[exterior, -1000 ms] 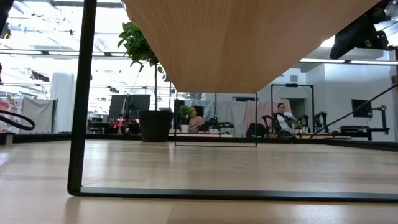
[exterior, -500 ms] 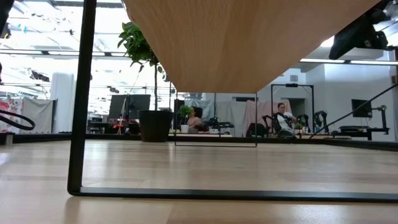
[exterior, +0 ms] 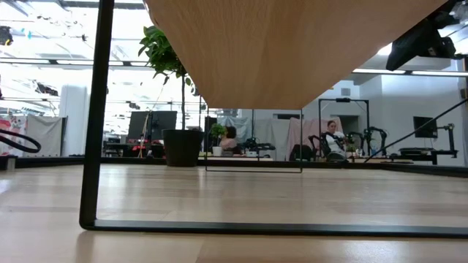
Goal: Place coffee mugs
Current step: Put the brown mug on the shelf, then return to Home Position
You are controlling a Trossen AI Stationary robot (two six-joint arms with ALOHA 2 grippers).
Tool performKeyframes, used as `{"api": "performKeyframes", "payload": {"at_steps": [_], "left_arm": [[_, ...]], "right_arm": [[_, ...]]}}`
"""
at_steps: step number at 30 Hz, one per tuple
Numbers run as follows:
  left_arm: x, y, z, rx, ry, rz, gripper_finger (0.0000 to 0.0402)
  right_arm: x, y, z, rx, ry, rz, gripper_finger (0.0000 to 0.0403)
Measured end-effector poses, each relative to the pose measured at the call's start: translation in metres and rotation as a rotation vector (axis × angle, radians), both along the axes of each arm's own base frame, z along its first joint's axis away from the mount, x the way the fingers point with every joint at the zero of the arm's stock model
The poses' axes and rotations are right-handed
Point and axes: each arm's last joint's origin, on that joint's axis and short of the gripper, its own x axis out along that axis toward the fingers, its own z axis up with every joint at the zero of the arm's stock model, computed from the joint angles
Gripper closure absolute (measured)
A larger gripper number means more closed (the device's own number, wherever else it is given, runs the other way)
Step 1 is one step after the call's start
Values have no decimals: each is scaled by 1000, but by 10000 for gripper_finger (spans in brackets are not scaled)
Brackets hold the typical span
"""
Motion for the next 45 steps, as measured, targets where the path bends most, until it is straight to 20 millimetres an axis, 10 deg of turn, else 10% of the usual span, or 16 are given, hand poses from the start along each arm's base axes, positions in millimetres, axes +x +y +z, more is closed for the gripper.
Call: {"api": "performKeyframes", "payload": {"at_steps": [8,22,35,45], "left_arm": [[-48,-38,-76,-338,-166,130,400],[-13,-60,-135,-381,-228,112,401],[-2,-48,-132,-391,-241,69,401],[-56,9,-71,-213,-419,88,401]], "right_arm": [[2,0,1,3,-20,0,378],[4,1,2,7,-46,0,378],[4,1,2,5,-45,3,378],[7,1,5,2,-94,18,378]]}}
